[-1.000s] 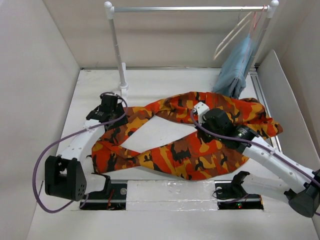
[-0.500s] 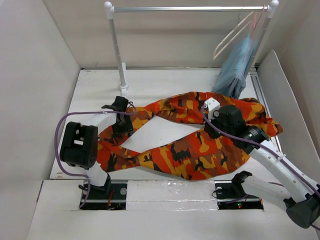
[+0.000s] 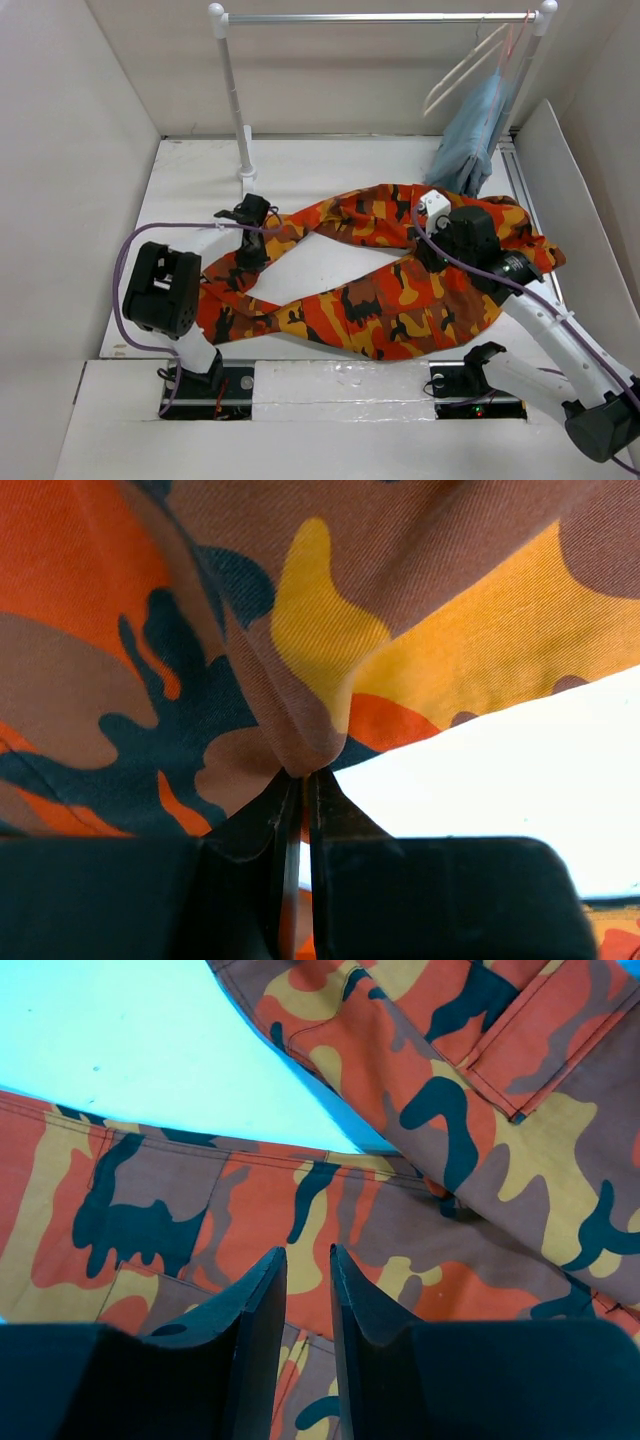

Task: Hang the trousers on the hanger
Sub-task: Flatten out the trousers at the center of the board.

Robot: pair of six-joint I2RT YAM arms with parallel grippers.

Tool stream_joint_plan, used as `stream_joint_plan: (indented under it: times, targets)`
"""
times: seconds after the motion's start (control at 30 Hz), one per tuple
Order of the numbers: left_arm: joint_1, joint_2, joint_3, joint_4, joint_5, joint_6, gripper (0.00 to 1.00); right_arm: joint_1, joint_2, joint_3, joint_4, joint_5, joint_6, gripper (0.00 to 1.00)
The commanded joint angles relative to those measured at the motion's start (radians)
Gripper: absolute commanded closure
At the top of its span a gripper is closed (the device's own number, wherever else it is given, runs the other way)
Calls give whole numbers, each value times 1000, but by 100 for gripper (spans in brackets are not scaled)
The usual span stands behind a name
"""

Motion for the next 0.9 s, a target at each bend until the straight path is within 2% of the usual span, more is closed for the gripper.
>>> stream_joint_plan:
  times: [0.0, 0.2, 0.27, 0.37, 0.47, 0.5, 0.6, 0.63, 0.67, 0.7, 0.73, 0.77, 0.87]
  targets:
    - [-7, -110, 23, -108, -24, -17, 100, -31, -24, 22, 46, -45, -32, 70]
    - [13, -348, 307, -376, -165, -15, 100, -51, -39, -5, -20, -42, -37, 70]
    - [56, -379, 408, -412, -193, -15, 100, -69, -41, -12, -20, -40, -34, 70]
    - [148, -377, 519, -362, -176, 21, 100, -108, -13, -6, 5, -77, -35, 67]
    - [248, -230, 649, -297, -173, 83, 100, -126, 28, 47, 4, -128, -40, 67]
    - [275, -125, 685, -273, -159, 106, 100, -126, 36, 62, 2, -129, -40, 67]
    - [387, 170, 937, -288, -133, 146, 100, -126, 51, 117, -21, -132, -46, 63]
    - [412, 246, 1103, -306, -124, 147, 97, -126, 51, 129, -27, -126, -49, 61]
    - [435, 317, 1169, -308, -115, 137, 89, -126, 53, 143, -42, -117, -49, 57]
    - [493, 398, 1180, -282, -87, 111, 74, -126, 47, 146, -52, -85, -46, 54]
    - [522, 437, 1176, -274, -32, 85, 44, -126, 45, 148, -65, -64, -46, 51]
    - [548, 468, 1174, -274, 82, 45, 35, -126, 42, 139, -70, -15, -34, 45]
    - [578, 514, 1099, -234, 181, 34, 29, -158, 45, 111, -73, 30, 15, 39]
